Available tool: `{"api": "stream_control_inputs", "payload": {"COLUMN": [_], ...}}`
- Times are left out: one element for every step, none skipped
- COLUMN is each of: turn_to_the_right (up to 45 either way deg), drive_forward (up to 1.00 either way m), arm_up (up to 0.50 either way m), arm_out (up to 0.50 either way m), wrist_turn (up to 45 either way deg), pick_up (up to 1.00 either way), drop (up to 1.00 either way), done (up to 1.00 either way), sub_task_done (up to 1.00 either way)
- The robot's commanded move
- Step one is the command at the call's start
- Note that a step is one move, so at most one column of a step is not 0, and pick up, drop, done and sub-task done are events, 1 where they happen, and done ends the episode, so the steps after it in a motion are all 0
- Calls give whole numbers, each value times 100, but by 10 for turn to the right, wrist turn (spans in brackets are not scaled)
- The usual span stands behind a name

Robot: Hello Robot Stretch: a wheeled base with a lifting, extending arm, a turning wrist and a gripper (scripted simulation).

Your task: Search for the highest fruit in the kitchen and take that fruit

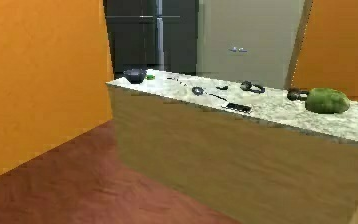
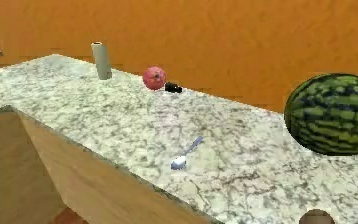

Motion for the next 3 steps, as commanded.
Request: {"api": "stream_control_inputs", "payload": {"turn_to_the_right": [-450,-120,0], "drive_forward": [0,0,10], "arm_up": [0,0,0], "arm_out": [0,0,0], "wrist_turn": [0,0,0], "pick_up": [0,0,0], "drop": [0,0,0], "done": [0,0,0], "sub_task_done": [0,0,0]}}
